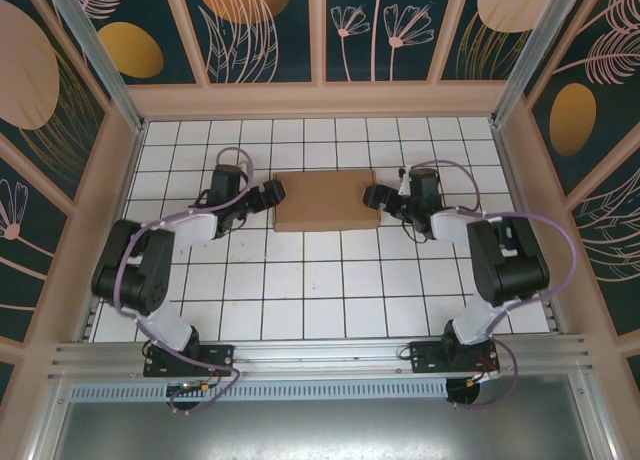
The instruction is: Fold the paper box
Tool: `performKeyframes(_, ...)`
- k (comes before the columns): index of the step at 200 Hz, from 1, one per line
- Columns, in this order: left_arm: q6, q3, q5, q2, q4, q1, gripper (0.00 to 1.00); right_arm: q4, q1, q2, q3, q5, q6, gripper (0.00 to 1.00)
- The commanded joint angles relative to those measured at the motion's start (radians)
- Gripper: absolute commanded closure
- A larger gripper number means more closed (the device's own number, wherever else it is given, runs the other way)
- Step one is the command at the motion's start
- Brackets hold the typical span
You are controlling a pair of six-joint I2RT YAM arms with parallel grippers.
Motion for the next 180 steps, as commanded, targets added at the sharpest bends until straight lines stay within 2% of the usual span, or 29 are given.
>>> performKeyframes(1,0.128,-0.031,-0.157,-0.208,0.015,0.026,0.01,-0.010,-0.003,-0.245,-0.023,0.187,-0.060,0.01)
performKeyframes(13,0.159,-0.094,-0.278,-0.314,0.075,0.026,0.01,0.053,0.005,-0.377,-0.092,0.298,-0.068,0.01)
performKeyframes(23,0.173,-0.160,-0.432,-0.402,0.141,0.026,0.01,0.147,0.010,-0.465,-0.175,0.400,-0.067,0.01)
performKeyframes(29,0.230,-0.222,-0.488,-0.449,0.210,0.025,0.01,0.213,0.010,-0.513,-0.234,0.452,-0.091,0.01)
performKeyframes(43,0.515,-0.399,-0.511,-0.527,0.461,0.026,0.01,0.432,0.010,-0.593,-0.386,0.530,-0.242,0.01)
performKeyframes(63,0.692,-0.586,-0.599,-0.508,0.741,0.030,0.01,0.608,0.004,-0.632,-0.536,0.579,-0.494,0.01)
performKeyframes(74,0.717,-0.620,-0.596,-0.458,0.789,0.058,0.01,0.685,-0.012,-0.596,-0.588,0.613,-0.568,0.01)
performKeyframes(84,0.660,-0.627,-0.594,-0.396,0.817,0.093,0.01,0.743,-0.041,-0.551,-0.616,0.642,-0.543,0.01)
performKeyframes(96,0.590,-0.648,-0.588,-0.310,0.932,0.120,0.01,0.828,-0.070,-0.489,-0.647,0.616,-0.539,0.01)
performKeyframes(112,0.659,-0.616,-0.534,-0.249,0.966,0.127,0.01,1.031,-0.097,-0.370,-0.699,0.627,-0.530,0.01)
performKeyframes(122,0.623,-0.622,-0.603,-0.180,1.040,0.140,0.01,1.199,-0.140,-0.284,-0.726,0.632,-0.473,0.01)
performKeyframes(128,0.581,-0.644,-0.656,-0.146,1.129,0.161,0.01,1.297,-0.181,-0.233,-0.738,0.572,-0.436,0.01)
performKeyframes(135,0.530,-0.668,-0.641,-0.141,1.138,0.196,0.01,1.316,-0.207,-0.178,-0.731,0.482,-0.426,0.01)
performKeyframes(144,0.518,-0.690,-0.612,-0.089,1.257,0.221,0.01,1.357,-0.225,-0.095,-0.721,0.434,-0.416,0.01)
performKeyframes(151,0.531,-0.665,-0.567,-0.091,1.199,0.223,0.01,1.470,-0.231,-0.007,-0.720,0.406,-0.431,0.01)
performKeyframes(160,0.554,-0.585,-0.475,-0.109,1.004,0.230,0.01,1.315,-0.224,-0.055,-0.675,0.377,-0.440,0.01)
performKeyframes(167,0.536,-0.594,-0.405,-0.099,1.048,0.264,0.01,1.174,-0.238,-0.077,-0.621,0.304,-0.452,0.01)
performKeyframes(180,0.532,-0.580,-0.382,-0.102,1.014,0.278,0.01,1.103,-0.262,-0.060,-0.565,0.248,-0.433,0.01)
